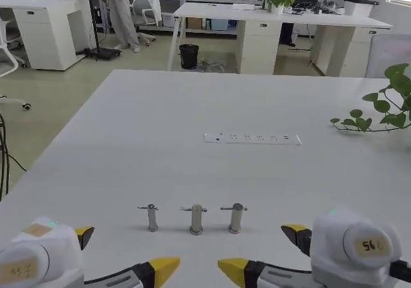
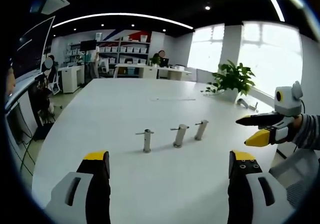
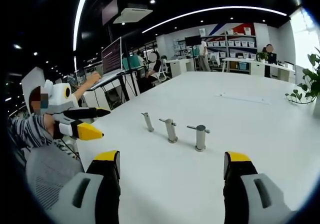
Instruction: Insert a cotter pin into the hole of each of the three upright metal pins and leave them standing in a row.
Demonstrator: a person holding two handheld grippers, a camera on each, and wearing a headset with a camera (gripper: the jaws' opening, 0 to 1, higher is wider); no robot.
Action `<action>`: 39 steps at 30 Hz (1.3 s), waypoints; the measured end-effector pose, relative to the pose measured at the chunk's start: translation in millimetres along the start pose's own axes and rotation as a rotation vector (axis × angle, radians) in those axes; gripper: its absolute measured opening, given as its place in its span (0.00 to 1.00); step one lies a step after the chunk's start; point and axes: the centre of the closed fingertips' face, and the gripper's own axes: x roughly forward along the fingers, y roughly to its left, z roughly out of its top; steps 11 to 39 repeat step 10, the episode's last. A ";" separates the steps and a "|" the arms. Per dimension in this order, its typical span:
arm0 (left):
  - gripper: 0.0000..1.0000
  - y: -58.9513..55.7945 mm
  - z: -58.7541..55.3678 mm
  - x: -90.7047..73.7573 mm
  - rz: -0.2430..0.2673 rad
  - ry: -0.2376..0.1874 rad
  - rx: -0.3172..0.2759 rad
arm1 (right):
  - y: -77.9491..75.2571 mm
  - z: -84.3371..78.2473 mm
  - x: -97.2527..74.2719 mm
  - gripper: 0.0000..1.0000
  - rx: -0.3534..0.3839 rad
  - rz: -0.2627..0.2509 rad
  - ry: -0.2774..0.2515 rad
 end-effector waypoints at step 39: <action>0.98 3.7 -4.9 -2.8 0.009 0.008 -0.030 | 4.1 -5.5 2.9 0.81 0.017 0.012 0.019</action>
